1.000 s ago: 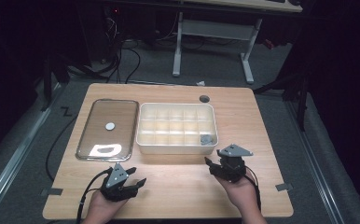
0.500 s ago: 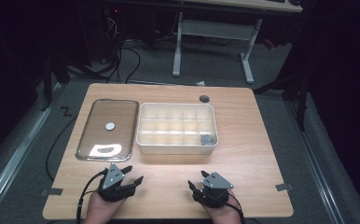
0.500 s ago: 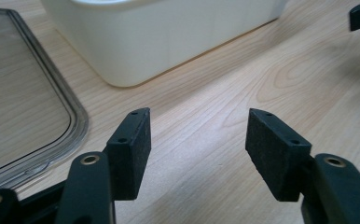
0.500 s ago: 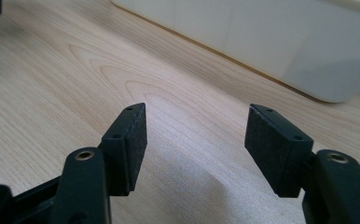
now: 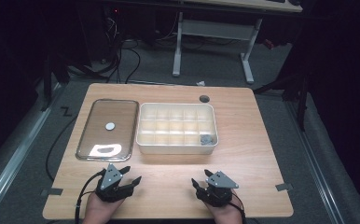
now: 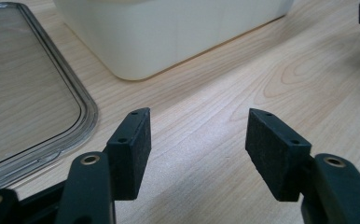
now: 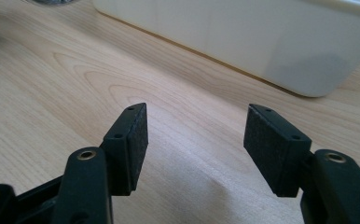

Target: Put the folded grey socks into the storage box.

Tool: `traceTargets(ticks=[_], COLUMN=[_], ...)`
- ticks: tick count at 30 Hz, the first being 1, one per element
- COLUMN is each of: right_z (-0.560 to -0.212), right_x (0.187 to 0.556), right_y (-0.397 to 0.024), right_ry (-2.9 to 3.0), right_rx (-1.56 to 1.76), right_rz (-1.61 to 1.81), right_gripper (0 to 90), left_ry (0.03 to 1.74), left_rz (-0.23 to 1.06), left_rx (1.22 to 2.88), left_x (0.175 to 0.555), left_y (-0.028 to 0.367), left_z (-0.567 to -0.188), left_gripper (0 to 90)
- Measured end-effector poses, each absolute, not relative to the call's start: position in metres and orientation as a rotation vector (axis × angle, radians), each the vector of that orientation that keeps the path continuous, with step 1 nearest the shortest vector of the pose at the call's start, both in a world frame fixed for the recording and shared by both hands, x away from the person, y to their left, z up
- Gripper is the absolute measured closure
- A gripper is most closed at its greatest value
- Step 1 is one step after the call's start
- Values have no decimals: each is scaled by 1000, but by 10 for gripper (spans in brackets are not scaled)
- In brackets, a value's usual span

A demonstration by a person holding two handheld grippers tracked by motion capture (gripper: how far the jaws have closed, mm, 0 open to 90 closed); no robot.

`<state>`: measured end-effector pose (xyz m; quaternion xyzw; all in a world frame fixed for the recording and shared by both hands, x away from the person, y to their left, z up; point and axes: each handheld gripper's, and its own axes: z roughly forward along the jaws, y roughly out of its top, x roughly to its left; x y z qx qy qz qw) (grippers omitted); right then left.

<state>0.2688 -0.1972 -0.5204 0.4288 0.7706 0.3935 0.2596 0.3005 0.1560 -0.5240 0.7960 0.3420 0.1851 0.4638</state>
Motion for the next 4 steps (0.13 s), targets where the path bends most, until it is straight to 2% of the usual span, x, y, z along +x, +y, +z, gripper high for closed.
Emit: traceTargets(ticks=[4], right_z=[-521], right_x=[270], right_y=[-198], right_ry=[2067], right_rx=[1150], right_rz=[1014], right_gripper=[405], left_ry=[835], left_rz=[438], left_rx=[1958], left_x=[301], left_y=[156], left_z=[-523], left_gripper=[413])
